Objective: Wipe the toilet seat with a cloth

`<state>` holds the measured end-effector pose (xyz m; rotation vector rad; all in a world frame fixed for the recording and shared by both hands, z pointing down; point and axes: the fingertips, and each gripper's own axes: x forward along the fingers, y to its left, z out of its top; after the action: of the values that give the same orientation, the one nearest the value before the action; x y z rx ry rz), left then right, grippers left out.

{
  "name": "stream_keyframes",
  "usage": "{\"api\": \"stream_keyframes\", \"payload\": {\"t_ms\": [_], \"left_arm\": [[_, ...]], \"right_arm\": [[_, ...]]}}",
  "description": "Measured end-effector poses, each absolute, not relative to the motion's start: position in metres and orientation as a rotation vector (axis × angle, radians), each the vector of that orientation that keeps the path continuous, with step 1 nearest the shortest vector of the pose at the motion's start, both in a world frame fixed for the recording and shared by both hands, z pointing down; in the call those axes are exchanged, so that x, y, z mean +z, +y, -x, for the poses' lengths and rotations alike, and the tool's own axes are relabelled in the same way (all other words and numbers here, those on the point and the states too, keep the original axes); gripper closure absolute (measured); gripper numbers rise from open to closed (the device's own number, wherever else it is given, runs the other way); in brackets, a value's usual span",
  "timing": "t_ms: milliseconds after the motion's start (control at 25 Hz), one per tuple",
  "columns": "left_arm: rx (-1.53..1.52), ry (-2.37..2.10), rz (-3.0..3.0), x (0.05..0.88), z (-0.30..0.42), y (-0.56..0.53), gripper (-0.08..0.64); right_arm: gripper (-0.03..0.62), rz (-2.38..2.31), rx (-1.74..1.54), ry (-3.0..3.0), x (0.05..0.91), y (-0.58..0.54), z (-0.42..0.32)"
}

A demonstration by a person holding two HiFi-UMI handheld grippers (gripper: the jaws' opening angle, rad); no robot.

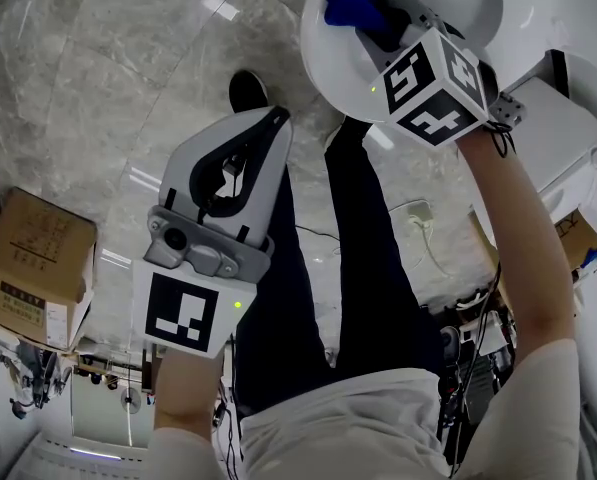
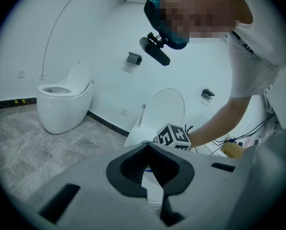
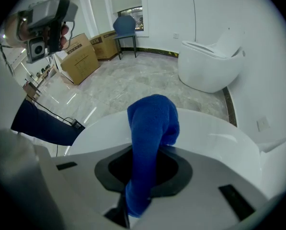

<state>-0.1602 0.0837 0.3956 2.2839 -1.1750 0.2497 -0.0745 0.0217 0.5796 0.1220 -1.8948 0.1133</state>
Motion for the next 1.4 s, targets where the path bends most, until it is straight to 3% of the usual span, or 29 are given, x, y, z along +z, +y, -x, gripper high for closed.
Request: {"api": "stream_keyframes", "payload": {"t_ms": [1400], "left_arm": [[0.298,-1.072,-2.357,0.385,0.114,0.081,0.555]], "right_arm": [[0.535,-0.047,0.213,-1.857,0.581,0.069,0.072]]}}
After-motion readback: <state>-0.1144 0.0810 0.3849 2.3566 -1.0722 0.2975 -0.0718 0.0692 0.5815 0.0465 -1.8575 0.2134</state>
